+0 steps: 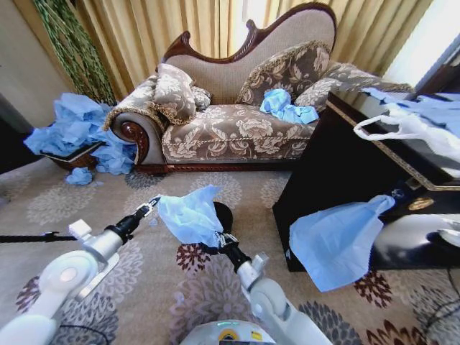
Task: Place a garbage bag over the trash bin.
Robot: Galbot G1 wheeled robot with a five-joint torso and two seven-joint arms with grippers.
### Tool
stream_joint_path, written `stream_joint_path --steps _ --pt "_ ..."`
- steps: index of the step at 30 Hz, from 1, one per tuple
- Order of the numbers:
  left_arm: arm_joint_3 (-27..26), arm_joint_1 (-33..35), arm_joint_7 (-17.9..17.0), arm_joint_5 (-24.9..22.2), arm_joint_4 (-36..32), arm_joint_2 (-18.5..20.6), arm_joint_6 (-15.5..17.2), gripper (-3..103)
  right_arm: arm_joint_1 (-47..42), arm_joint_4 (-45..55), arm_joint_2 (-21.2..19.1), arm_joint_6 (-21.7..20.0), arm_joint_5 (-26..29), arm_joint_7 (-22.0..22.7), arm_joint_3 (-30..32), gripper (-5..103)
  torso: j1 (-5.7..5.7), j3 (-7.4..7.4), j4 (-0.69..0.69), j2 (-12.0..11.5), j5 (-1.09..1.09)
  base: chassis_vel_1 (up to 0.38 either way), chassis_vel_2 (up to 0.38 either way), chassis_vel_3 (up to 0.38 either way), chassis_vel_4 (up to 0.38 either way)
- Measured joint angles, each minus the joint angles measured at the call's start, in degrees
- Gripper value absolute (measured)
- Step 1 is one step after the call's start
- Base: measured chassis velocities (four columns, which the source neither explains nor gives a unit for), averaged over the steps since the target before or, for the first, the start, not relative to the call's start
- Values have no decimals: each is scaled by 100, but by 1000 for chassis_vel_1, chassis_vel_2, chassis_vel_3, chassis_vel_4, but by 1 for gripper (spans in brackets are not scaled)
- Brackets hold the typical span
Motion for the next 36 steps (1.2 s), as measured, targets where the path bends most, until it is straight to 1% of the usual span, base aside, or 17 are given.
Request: stream_joint_path --steps 5,7,8,10,12,13,16,17,20,21,22,23,24,26,30,32,36 --pt "278 -193 -132 48 160 68 -2 0 -155 -8 -65 -152 231 78 39 0 0 1 4 0 1 0 0 0 0" --pt "401 -321 -241 10 194 94 -3 0 12 -50 -33 -299 531 208 2 0 0 1 5 0 1 0 0 0 0" --pt "528 -495 -366 -62 216 155 -4 0 264 -65 -27 -443 894 364 -23 0 0 1 5 0 2 0 0 0 0" --pt "581 -566 -406 -77 234 181 -4 0 375 -67 -33 -486 1033 421 -28 0 0 1 6 0 2 0 0 0 0" --pt "906 -921 -543 -141 362 278 -2 0 753 -56 -122 -649 1545 602 -28 0 1 1 6 -1 1 0 0 0 0" --pt "906 -921 -543 -141 362 278 -2 0 753 -56 -122 -649 1545 602 -28 0 1 1 6 -1 1 0 0 0 0" --pt "1378 -1402 -861 -335 555 379 55 0 1112 31 -337 -932 2262 770 -25 0 1 1 3 0 2 0 0 0 0" --pt "1378 -1402 -861 -335 555 379 55 0 1112 31 -337 -932 2262 770 -25 0 1 1 3 0 2 0 0 0 0" --pt "1826 -1804 -1067 -364 775 453 92 0 1478 71 -512 -1286 3220 1113 -81 0 2 2 3 -2 2 0 0 0 0" --pt "1826 -1804 -1067 -364 775 453 92 0 1478 71 -512 -1286 3220 1113 -81 0 2 2 3 -2 2 0 0 0 0" --pt "1894 -1864 -1092 -369 807 460 94 0 1536 86 -534 -1397 3470 1225 -76 0 1 2 5 -2 2 0 0 0 0" --pt "1979 -1950 -1129 -380 854 463 99 0 1624 130 -576 -1688 4076 1508 -32 0 1 1 4 -2 1 0 0 0 0" --pt "2009 -1964 -1169 -390 879 460 105 0 1653 156 -594 -1869 4471 1700 -1 0 1 1 4 -2 2 0 0 0 0" --pt "2007 -1954 -1188 -399 885 454 109 0 1659 160 -597 -1962 4608 1790 5 0 1 1 3 -2 1 0 0 0 0" --pt "1702 -1630 -1211 -473 821 419 128 0 1634 107 -537 -2091 4800 1917 -35 0 1 1 4 -2 0 0 0 0 0" --pt "1302 -1344 -1206 -558 736 413 145 0 1633 31 -419 -2146 4978 2025 -47 0 0 1 5 -2 1 0 0 0 0" --pt "894 -1059 -1206 -643 650 375 174 0 1667 21 -347 -2164 5225 2124 -3 0 0 1 6 -2 2 0 0 0 0"
